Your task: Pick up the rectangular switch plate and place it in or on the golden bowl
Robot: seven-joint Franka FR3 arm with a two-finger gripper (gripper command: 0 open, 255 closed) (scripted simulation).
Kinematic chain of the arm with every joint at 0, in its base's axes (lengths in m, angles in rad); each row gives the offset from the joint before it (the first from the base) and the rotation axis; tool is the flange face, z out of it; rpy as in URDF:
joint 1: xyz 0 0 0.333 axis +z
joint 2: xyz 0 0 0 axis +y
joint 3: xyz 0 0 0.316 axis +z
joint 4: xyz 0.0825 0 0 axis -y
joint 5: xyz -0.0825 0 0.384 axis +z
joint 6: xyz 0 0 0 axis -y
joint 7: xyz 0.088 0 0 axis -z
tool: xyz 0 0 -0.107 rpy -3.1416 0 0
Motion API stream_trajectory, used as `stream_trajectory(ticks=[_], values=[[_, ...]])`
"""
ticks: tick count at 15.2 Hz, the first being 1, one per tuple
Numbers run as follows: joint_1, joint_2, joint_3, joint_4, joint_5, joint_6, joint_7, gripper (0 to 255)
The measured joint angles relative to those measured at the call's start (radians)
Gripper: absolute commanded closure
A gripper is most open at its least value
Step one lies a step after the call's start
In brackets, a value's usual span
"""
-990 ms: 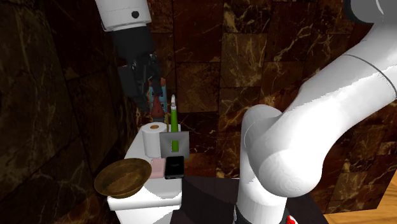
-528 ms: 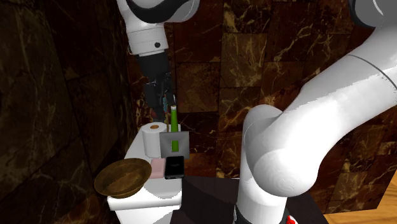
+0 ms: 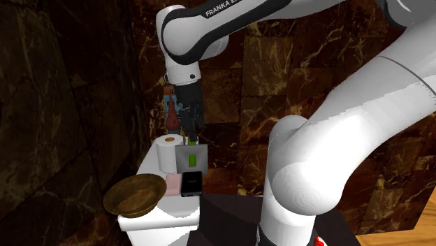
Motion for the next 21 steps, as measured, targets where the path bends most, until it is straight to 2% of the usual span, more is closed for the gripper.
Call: stream_trajectory(ticks=[5, 7, 13, 19, 20, 21], values=[[-0.039, 0.115, -0.128, -0.010, -0.058, 0.131, -0.084, 0], [-0.046, 0.144, -0.157, -0.018, -0.071, 0.170, -0.101, 0], [-0.053, 0.191, -0.193, -0.067, -0.095, 0.268, -0.102, 0], [-0.055, 0.196, -0.198, -0.074, -0.100, 0.281, -0.103, 0], [-0.055, 0.196, -0.198, -0.074, -0.100, 0.281, -0.103, 255], [-0.055, 0.196, -0.198, -0.074, -0.100, 0.281, -0.103, 255]])
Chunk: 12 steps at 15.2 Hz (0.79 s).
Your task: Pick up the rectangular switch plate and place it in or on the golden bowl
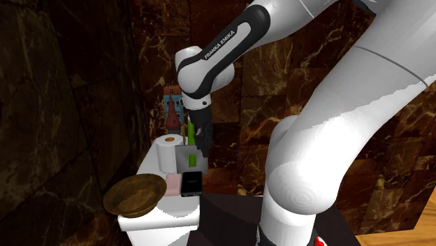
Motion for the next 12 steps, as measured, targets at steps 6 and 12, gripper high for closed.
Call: stream_trajectory(ticks=[6, 12], values=[[0.000, 0.000, 0.000, 0.000, 0.000, 0.000, 0.000, 255], [-0.002, -0.023, 0.011, 0.013, 0.005, -0.036, -0.001, 255]])
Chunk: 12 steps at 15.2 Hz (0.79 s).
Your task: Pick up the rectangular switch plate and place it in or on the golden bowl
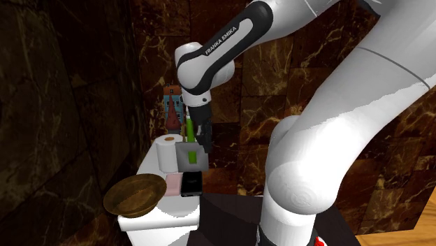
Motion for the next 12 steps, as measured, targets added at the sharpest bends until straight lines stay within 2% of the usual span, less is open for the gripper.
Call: stream_trajectory(ticks=[12], values=[[0.005, -0.081, 0.057, 0.108, 0.040, -0.188, -0.012, 255]])
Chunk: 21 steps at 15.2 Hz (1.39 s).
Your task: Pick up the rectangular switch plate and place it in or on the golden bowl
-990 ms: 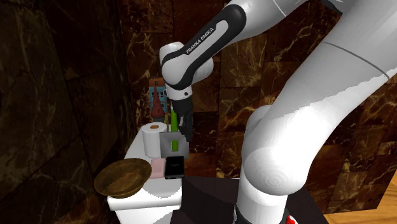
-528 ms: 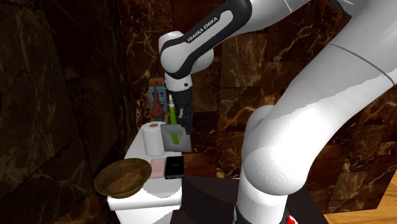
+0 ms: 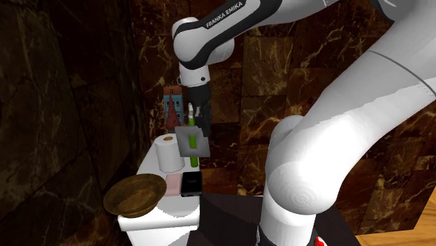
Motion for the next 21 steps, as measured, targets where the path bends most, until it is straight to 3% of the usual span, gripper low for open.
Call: stream_trajectory(ticks=[10, 21], values=[[0.008, -0.037, 0.044, 0.098, 0.032, -0.136, -0.006, 255], [0.143, 0.044, 0.245, 0.199, 0.215, -0.196, 0.219, 255]])
